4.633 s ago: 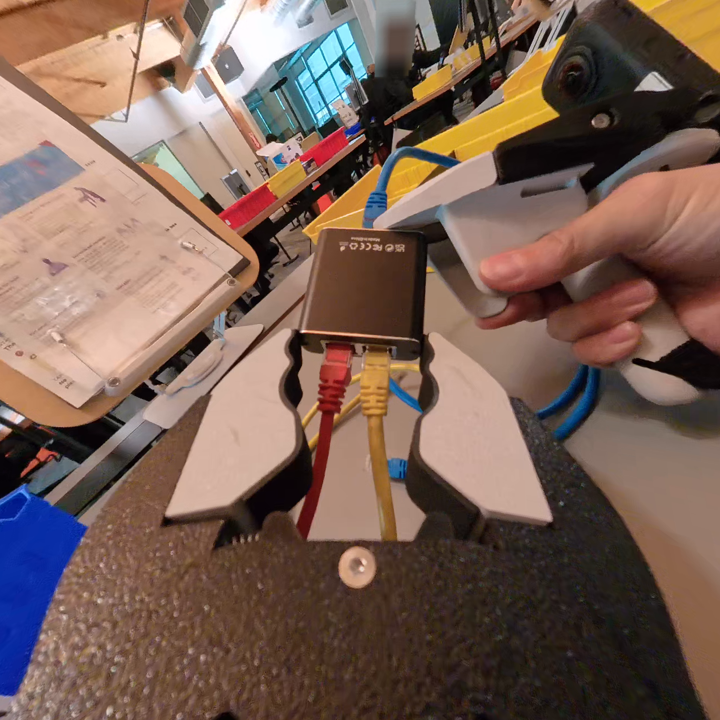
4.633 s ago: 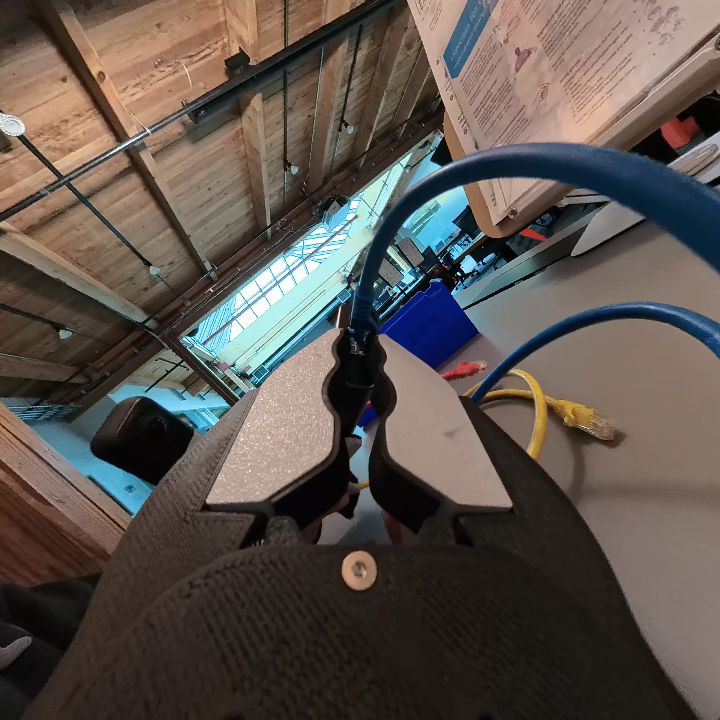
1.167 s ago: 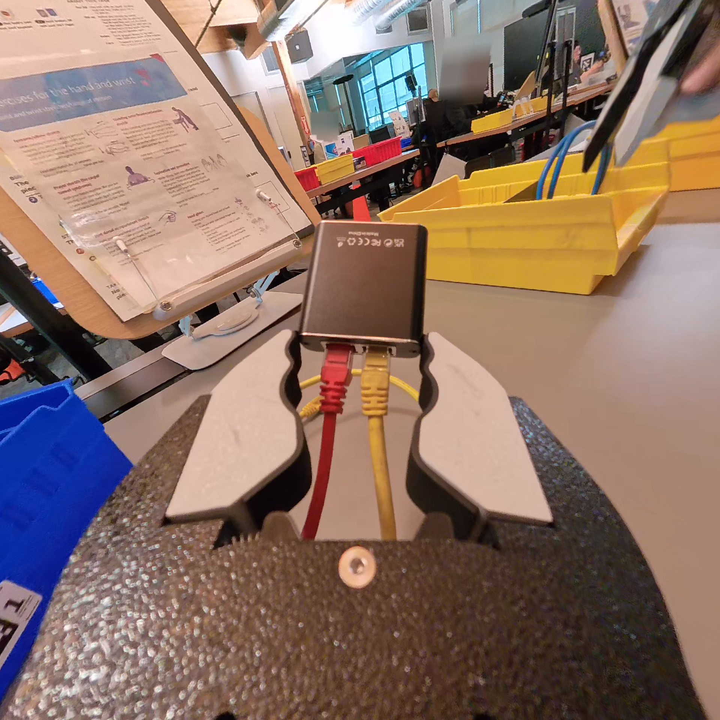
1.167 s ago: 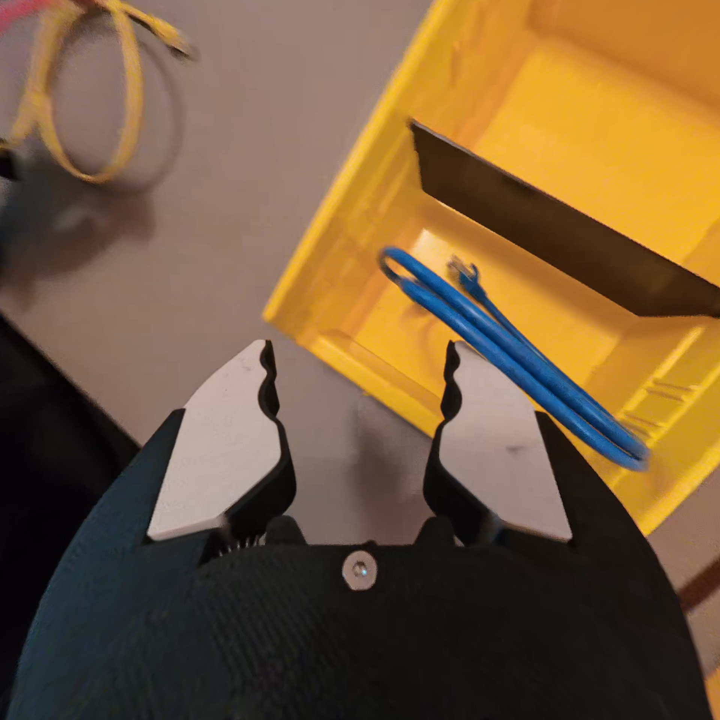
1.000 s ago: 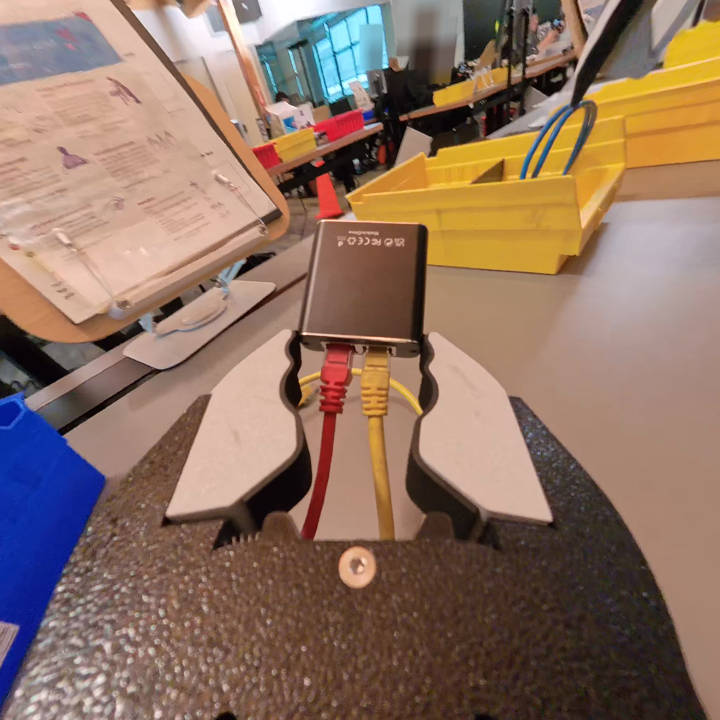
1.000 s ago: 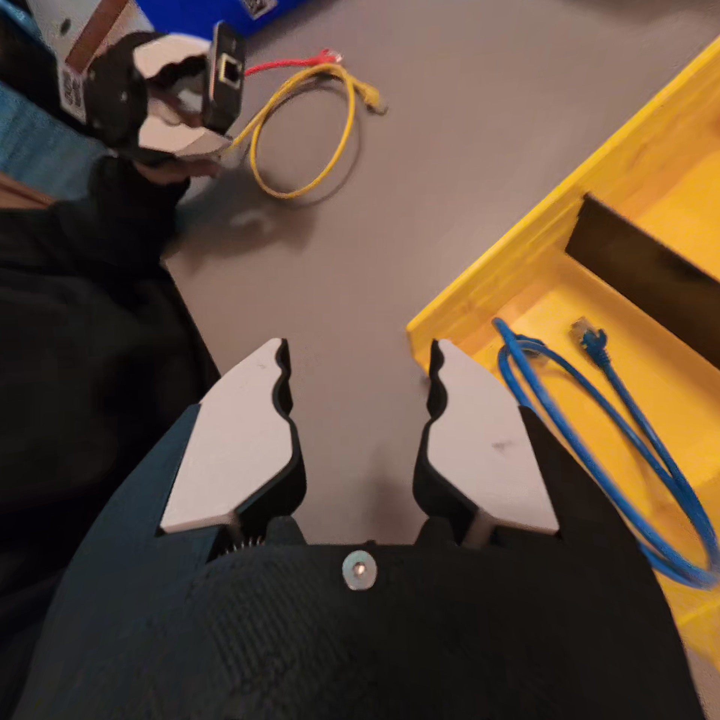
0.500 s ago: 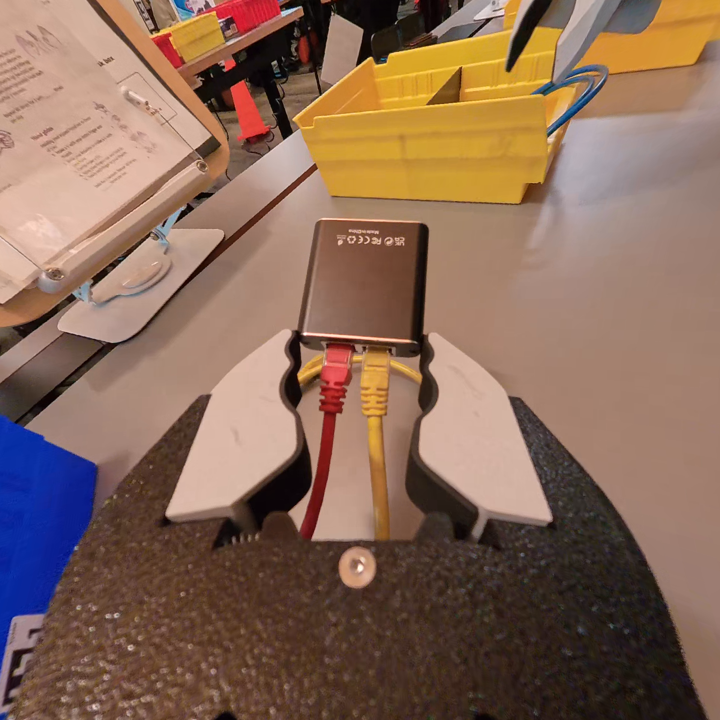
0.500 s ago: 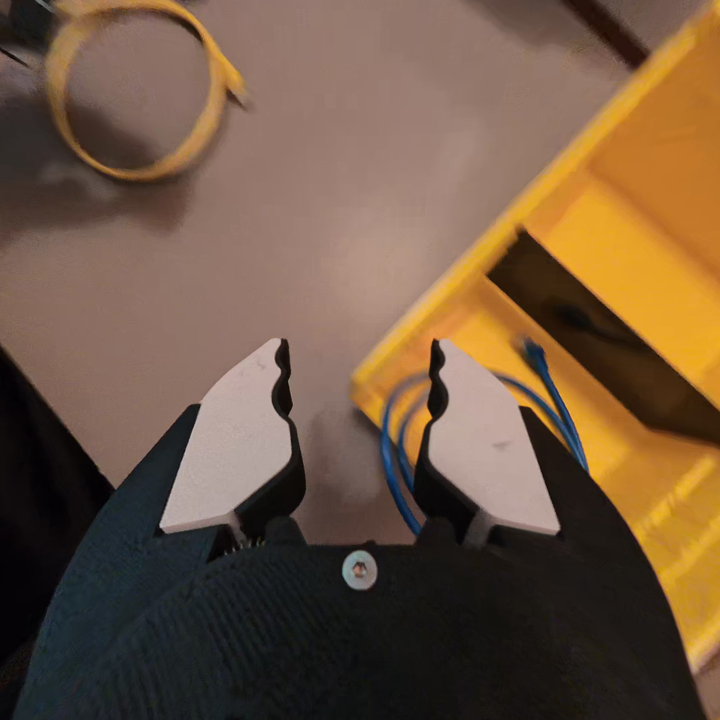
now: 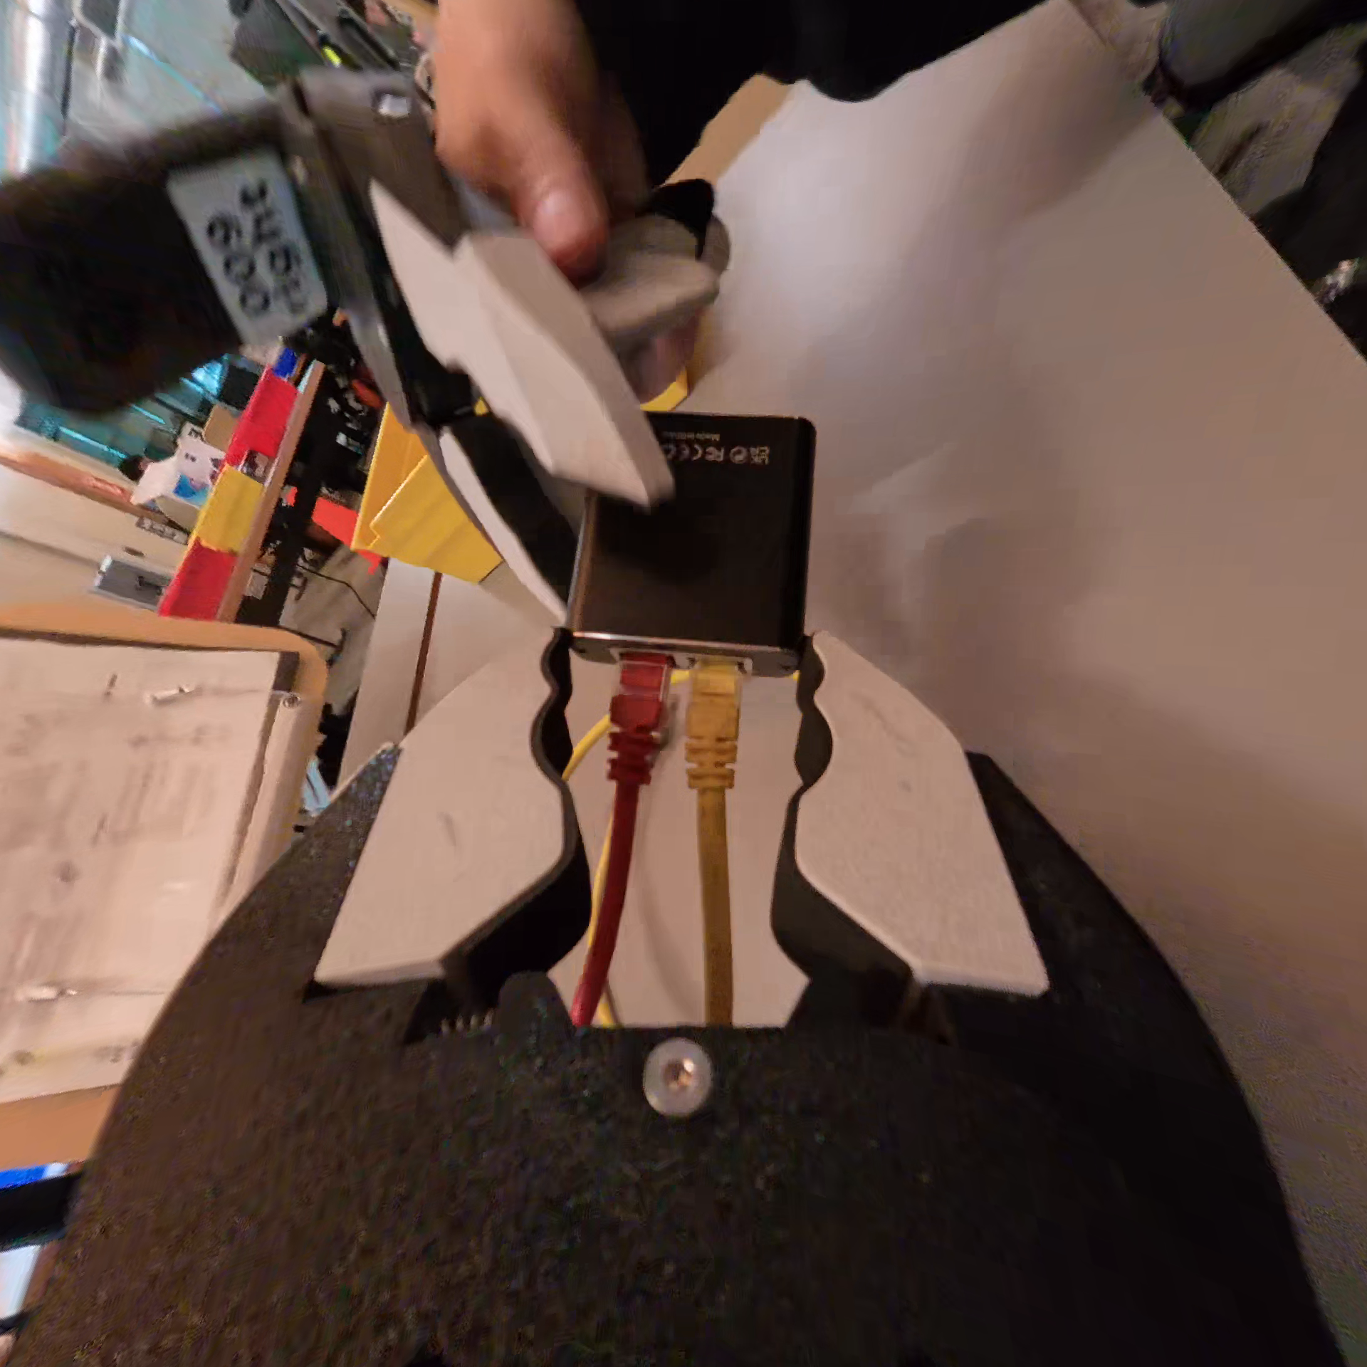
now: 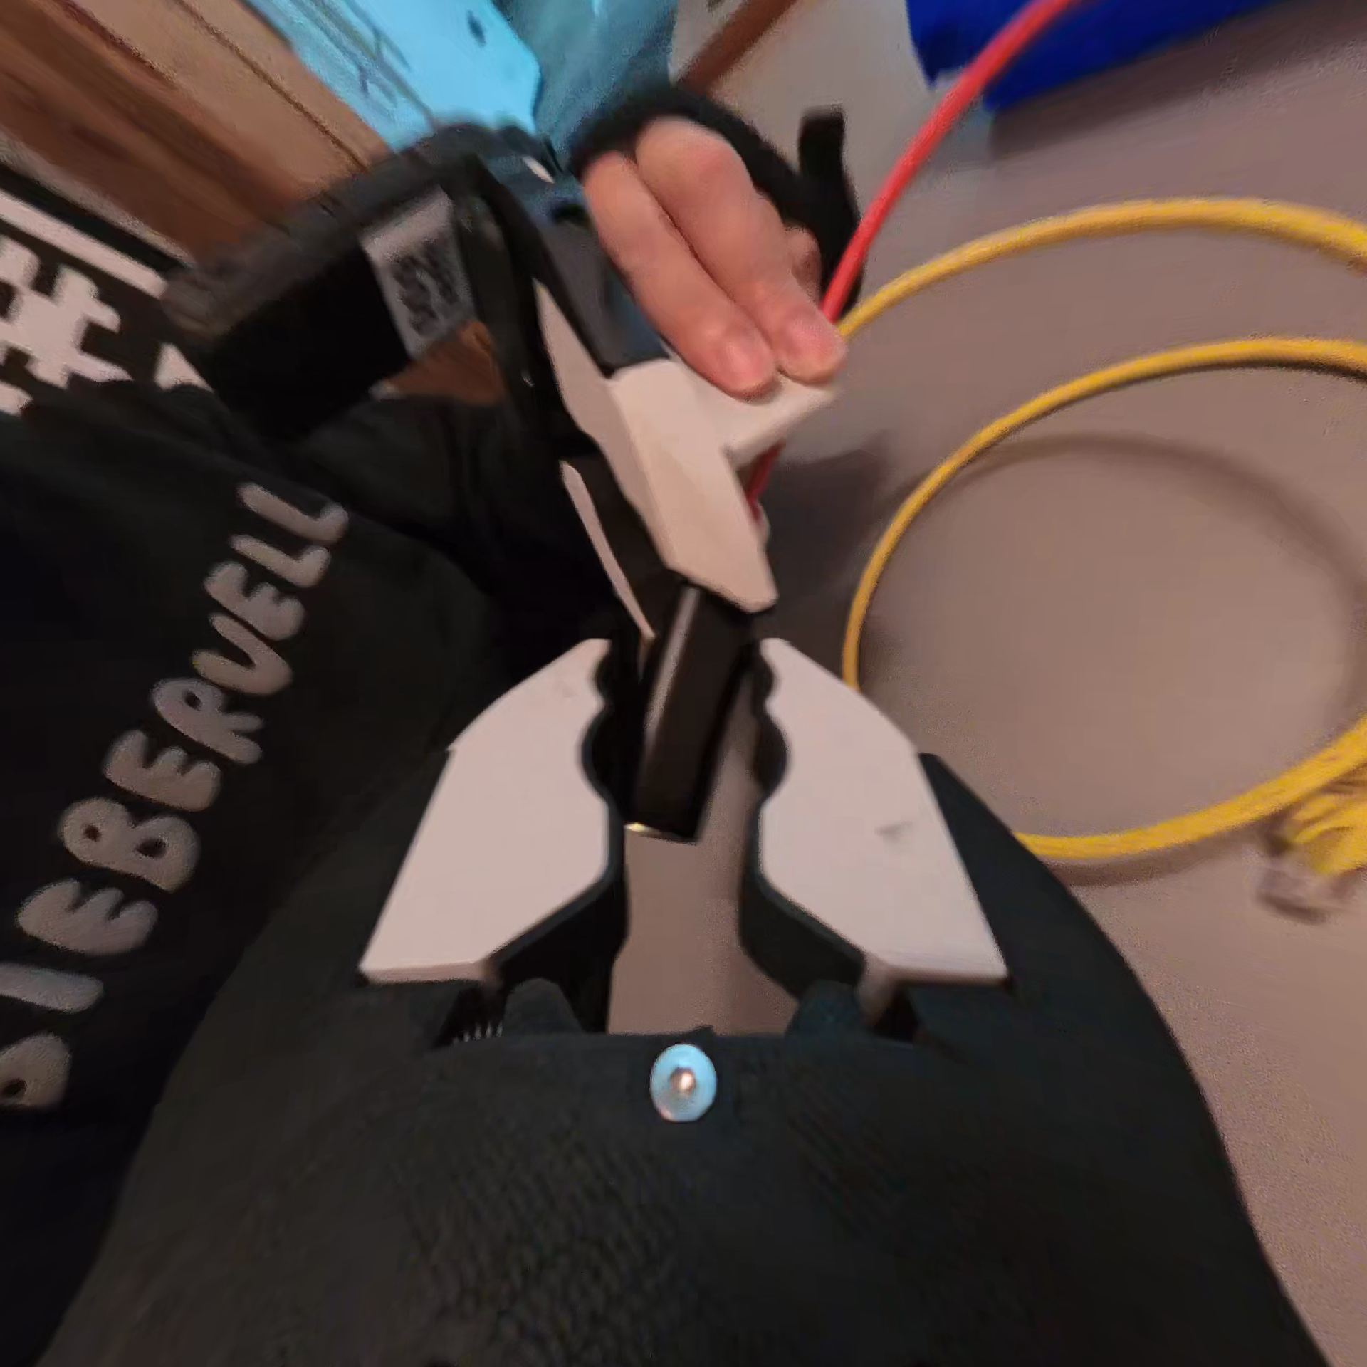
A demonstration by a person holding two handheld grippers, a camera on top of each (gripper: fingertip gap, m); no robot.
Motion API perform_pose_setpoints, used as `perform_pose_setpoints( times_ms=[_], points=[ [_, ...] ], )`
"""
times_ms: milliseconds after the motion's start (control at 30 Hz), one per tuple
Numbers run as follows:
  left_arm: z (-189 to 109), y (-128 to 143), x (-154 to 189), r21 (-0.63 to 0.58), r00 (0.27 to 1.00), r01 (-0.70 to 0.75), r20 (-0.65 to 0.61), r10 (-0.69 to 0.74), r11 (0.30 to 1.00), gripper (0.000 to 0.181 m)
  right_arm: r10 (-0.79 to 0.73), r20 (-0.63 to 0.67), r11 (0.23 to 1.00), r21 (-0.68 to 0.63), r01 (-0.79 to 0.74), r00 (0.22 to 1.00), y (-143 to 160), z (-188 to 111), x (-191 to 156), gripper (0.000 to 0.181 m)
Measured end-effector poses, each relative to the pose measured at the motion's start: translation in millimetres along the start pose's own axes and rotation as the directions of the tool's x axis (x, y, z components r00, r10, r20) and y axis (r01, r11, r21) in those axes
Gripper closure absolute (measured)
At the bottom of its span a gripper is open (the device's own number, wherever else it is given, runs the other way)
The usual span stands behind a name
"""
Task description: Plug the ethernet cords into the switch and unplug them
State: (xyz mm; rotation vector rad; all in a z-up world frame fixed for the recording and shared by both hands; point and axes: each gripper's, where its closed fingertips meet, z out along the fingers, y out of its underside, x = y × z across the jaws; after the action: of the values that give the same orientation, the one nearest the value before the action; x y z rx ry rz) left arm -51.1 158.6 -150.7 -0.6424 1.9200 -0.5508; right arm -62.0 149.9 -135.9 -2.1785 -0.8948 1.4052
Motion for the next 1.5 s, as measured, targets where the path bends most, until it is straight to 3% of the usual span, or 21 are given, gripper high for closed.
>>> perform_pose_setpoints(
  times_ms=[100, 233, 300, 367, 433, 533, 600, 667, 733, 833, 900, 967, 1067, 1133, 1200, 1233, 1333, 1467, 1500],
  points=[
    [-0.6, 3.0, 12.6, -0.035, 0.996, -0.066, -0.067, 0.063, 0.997, 0.123, -0.046, 0.003, 0.995, -0.085, 0.046, 0.999, 10.8, 7.9, 8.8, 0.155],
    [-2.9, 7.7, 12.8, -0.032, 0.997, -0.038, -0.070, 0.035, 0.999, 0.123, -0.004, 0.054, 1.000, 0.013, 0.003, 0.999, 4.3, 8.9, 10.9, 0.156],
    [-8.1, 12.2, 0.5, -0.060, 1.000, -0.002, 0.004, 0.002, 0.998, 0.118, -0.007, 0.056, 0.993, 0.115, 0.000, 0.998, -4.1, 4.4, 12.5, 0.156],
    [-18.3, 11.6, -24.8, -0.059, 0.987, 0.040, 0.156, -0.031, 0.997, 0.093, -0.017, 0.032, 0.967, 0.253, 0.008, 0.999, -17.3, -4.5, 15.4, 0.156],
    [-35.1, 0.5, -50.8, 0.022, 0.945, 0.062, 0.321, -0.066, 0.998, 0.092, 0.013, -0.037, 0.896, 0.444, 0.005, 0.999, -37.6, -23.8, 25.1, 0.156],
    [-69.6, -28.5, -89.0, 0.277, 0.811, 0.140, 0.519, -0.271, 0.951, 0.104, 0.054, -0.035, 0.638, 0.770, -0.008, 0.998, -70.1, -68.5, 26.9, 0.157],
    [-76.9, -28.5, -103.7, 0.409, 0.699, 0.315, 0.510, -0.501, 0.856, 0.116, 0.019, 0.015, 0.432, 0.902, -0.022, 1.000, -81.5, -92.0, 16.8, 0.157],
    [-58.4, -19.2, -99.8, 0.472, 0.600, 0.549, 0.353, -0.718, 0.690, 0.121, -0.039, 0.005, 0.283, 0.959, 0.006, 0.999, -85.5, -102.3, 5.8, 0.157],
    [-31.8, -18.9, -84.0, 0.471, 0.504, 0.736, 0.098, -0.858, 0.486, 0.120, -0.035, -0.040, 0.210, 0.977, 0.047, 0.999, -86.4, -100.3, 3.1, 0.157],
    [-14.0, -32.5, -69.7, 0.460, 0.352, 0.861, -0.237, -0.905, 0.215, 0.139, -0.084, -0.073, 0.173, 0.981, 0.086, 0.994, -86.5, -89.6, -6.6, 0.156],
    [-11.3, -37.3, -67.7, 0.461, 0.309, 0.877, -0.325, -0.894, 0.136, 0.150, -0.114, -0.108, 0.198, 0.972, 0.130, 0.988, -85.5, -78.2, -11.1, 0.156],
    [-9.3, -31.9, -68.8, 0.476, 0.295, 0.871, -0.306, -0.905, 0.123, 0.155, -0.092, -0.161, 0.237, 0.955, 0.178, 0.983, -84.2, -66.7, -7.3, 0.156],
    [-10.7, -27.7, -67.5, 0.493, 0.338, 0.856, -0.304, -0.891, 0.157, 0.156, -0.102, -0.256, 0.296, 0.915, 0.276, 0.961, -78.2, -64.5, -2.9, 0.156],
    [-9.2, -15.1, -64.7, 0.460, 0.370, 0.859, -0.253, -0.894, 0.226, 0.157, -0.057, -0.380, 0.413, 0.833, 0.368, 0.923, -70.5, -62.7, 12.3, 0.150],
    [-9.0, -1.0, -60.5, 0.403, 0.407, 0.861, -0.184, -0.895, 0.309, 0.157, -0.044, -0.481, 0.550, 0.720, 0.423, 0.876, -60.5, -58.7, 26.1, 0.119],
    [-11.5, -0.3, -59.6, 0.392, 0.423, 0.860, -0.191, -0.886, 0.326, 0.157, -0.063, -0.491, 0.604, 0.674, 0.425, 0.869, -56.0, -55.4, 27.5, 0.115],
    [-16.8, -8.3, -49.8, 0.315, 0.414, 0.894, -0.313, -0.855, 0.318, 0.157, -0.169, -0.381, 0.684, 0.618, 0.387, 0.909, -49.5, -44.4, 13.6, 0.114],
    [-23.1, -19.5, -29.1, 0.200, 0.371, 0.929, -0.492, -0.787, 0.313, 0.157, -0.272, -0.200, 0.695, 0.635, 0.336, 0.941, -48.2, -41.0, -12.3, 0.158],
    [-23.3, -18.9, -27.3, 0.186, 0.364, 0.931, -0.498, -0.787, 0.313, 0.157, -0.267, -0.175, 0.718, 0.620, 0.317, 0.948, -44.9, -36.7, -12.3, 0.159]
  ],
)
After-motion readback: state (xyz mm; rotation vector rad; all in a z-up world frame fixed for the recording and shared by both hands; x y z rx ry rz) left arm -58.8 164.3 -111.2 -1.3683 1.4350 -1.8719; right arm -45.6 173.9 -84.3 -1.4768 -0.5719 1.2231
